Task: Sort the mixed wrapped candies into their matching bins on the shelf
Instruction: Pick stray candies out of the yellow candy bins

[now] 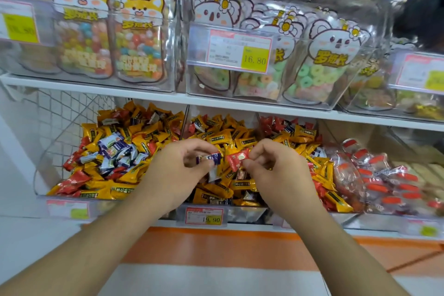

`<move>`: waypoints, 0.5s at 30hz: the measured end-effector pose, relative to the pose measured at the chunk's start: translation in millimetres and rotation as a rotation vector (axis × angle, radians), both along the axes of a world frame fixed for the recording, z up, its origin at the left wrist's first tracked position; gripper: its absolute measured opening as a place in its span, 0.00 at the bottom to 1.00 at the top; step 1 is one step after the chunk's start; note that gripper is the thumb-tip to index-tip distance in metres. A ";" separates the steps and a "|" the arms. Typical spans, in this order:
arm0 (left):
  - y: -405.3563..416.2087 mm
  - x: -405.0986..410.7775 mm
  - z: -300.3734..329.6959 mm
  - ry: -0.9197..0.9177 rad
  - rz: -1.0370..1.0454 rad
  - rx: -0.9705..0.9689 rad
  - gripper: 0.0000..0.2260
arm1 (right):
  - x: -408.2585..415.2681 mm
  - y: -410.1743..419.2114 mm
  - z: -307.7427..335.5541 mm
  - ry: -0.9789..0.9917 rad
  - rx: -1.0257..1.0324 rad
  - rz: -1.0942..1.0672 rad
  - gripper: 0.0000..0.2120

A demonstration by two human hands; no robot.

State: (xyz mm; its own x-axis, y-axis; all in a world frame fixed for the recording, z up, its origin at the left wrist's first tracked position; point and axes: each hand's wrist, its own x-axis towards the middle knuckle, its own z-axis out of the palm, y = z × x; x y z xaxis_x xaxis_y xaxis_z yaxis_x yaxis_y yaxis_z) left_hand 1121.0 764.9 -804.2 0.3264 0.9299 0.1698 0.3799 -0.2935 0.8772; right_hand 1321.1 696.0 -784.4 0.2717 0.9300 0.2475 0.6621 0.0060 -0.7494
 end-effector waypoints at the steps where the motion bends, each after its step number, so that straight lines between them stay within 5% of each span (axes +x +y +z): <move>1: -0.1 -0.9 -2.1 0.101 -0.013 0.052 0.11 | 6.0 -2.7 1.7 -0.010 0.003 -0.018 0.10; 6: -6.7 3.9 -8.8 0.390 -0.098 0.280 0.18 | 48.3 -20.5 5.6 -0.086 0.009 -0.180 0.10; 13: -7.7 6.0 -9.1 0.358 -0.102 0.257 0.14 | 82.9 -34.9 -1.8 -0.307 -0.175 -0.343 0.02; 15: -10.7 3.2 -5.6 0.350 -0.097 0.260 0.14 | 82.2 -34.5 -3.4 -0.336 -0.221 -0.354 0.12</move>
State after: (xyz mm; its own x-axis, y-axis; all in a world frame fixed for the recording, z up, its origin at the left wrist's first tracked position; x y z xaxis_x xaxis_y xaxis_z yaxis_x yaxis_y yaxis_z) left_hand 1124.2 754.3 -809.8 0.4894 0.8333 0.2571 0.6011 -0.5359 0.5930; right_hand 1403.3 661.5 -787.8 0.5179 0.8356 0.1831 0.7985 -0.3954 -0.4539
